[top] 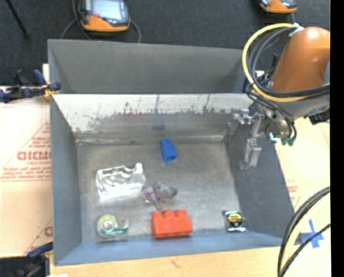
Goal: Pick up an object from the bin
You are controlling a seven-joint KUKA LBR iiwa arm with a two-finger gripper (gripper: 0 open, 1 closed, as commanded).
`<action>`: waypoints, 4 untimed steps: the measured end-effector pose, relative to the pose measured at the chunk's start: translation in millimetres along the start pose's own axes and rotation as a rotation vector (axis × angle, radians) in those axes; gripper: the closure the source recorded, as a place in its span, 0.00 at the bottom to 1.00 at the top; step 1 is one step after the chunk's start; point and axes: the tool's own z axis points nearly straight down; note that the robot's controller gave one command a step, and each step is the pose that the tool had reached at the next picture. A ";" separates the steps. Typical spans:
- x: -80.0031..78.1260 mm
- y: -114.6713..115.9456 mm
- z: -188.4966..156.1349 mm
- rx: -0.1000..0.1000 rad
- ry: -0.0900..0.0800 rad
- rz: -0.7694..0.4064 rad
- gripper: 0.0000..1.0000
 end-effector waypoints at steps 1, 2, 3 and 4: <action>-0.5 89.0 90.7 -0.003 -0.001 -0.189 0.00; 22.4 155.9 137.1 -0.004 -0.005 -0.293 0.00; 89.0 153.9 139.1 0.005 -0.029 -0.463 0.00; 91.6 154.2 141.2 0.003 -0.019 -0.466 1.00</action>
Offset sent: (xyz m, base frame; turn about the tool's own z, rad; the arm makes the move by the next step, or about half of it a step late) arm 0.0009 0.0863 -0.0879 -0.1895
